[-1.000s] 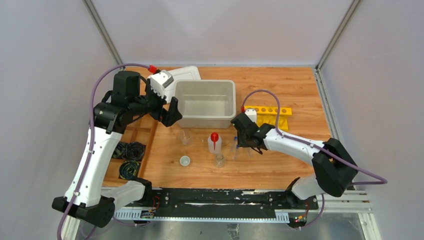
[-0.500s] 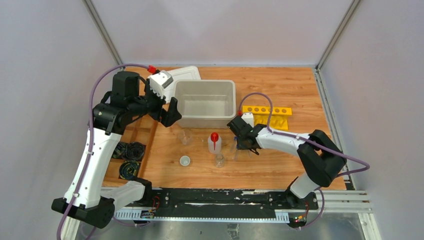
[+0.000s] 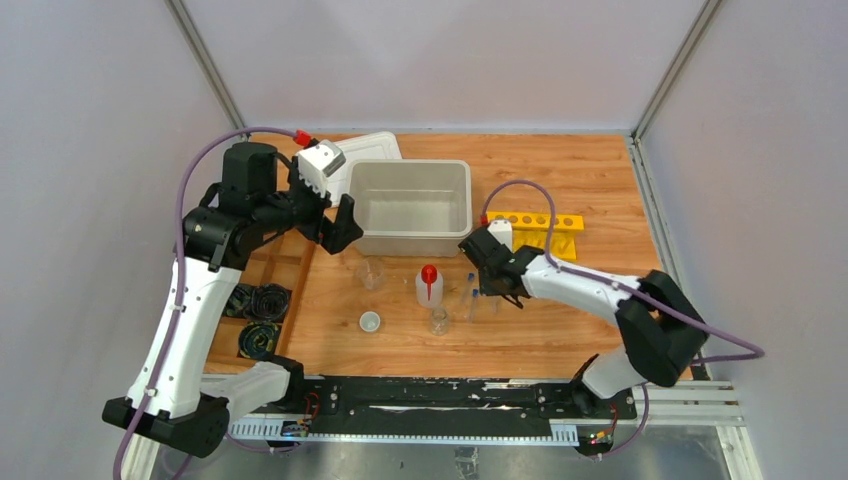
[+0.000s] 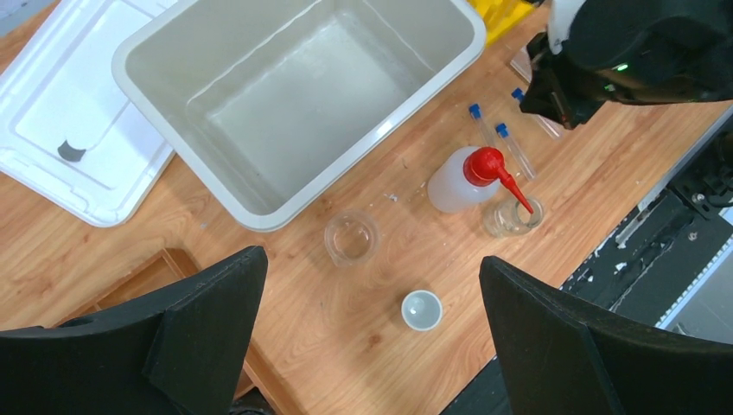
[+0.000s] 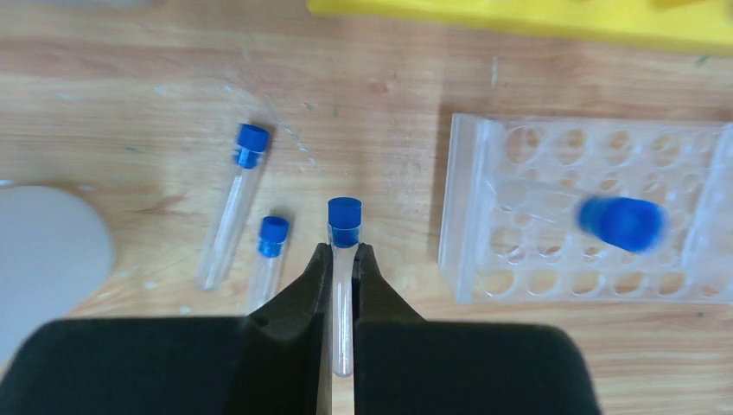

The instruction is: Organize the chemistry lab equipment

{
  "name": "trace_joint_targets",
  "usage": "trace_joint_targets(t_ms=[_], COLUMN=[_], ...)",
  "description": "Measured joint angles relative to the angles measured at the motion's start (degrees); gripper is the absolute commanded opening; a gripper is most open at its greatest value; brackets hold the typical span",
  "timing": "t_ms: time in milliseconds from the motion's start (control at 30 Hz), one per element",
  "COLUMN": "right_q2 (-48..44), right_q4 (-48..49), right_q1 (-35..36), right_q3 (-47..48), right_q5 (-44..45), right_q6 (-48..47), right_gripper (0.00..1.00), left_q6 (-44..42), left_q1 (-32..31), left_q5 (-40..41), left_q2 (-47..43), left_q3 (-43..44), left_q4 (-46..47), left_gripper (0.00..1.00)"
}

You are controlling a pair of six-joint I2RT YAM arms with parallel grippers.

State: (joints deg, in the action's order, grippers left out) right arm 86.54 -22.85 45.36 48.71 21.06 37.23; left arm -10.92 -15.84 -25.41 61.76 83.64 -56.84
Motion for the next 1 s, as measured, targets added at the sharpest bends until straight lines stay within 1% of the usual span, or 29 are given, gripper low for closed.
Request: trace_joint_targets(t_ms=[100,167,300,367,533,633,800,1000], right_q2=[-6.3,-11.3,-19.0,-21.0,-20.4,-18.1,-13.2,-10.5], right_q4=[-2.6,-3.7,-2.5,-0.6,7.1,12.1,19.4,25.9], right_q1=[0.1,0.9,4.3,5.9,9.2,11.4,13.5,15.8], right_q3=[2.1,5.3,11.7,14.1,17.7,18.7,20.9,22.3], right_q5=[0.0,0.0,-0.1,-0.4,-1.4,-1.6,-3.1,-3.7], right_q6=[0.0,0.0,0.2,0.4,1.5,2.1,3.9,5.2], right_gripper=[0.00,0.00,0.00,0.00,0.00,0.00,0.00,0.00], left_q6=[0.0,0.0,0.0,0.1,0.9,1.3,2.2,3.8], left_q1=[0.0,0.0,0.0,0.0,0.0,0.0,0.0,0.0], left_q5=[-0.3,-0.9,-3.1,-4.5,-8.0,-9.1,-11.6,-14.6], left_q2=[0.0,-0.1,-0.1,-0.1,-0.1,-0.1,0.0,2.1], left_q3=[0.9,1.2,1.3,1.3,1.3,1.3,0.9,0.6], left_q4=[-0.1,-0.1,-0.1,-0.2,-0.2,-0.2,-0.1,-0.2], left_gripper=[1.00,1.00,1.00,1.00,1.00,0.97,0.88,0.75])
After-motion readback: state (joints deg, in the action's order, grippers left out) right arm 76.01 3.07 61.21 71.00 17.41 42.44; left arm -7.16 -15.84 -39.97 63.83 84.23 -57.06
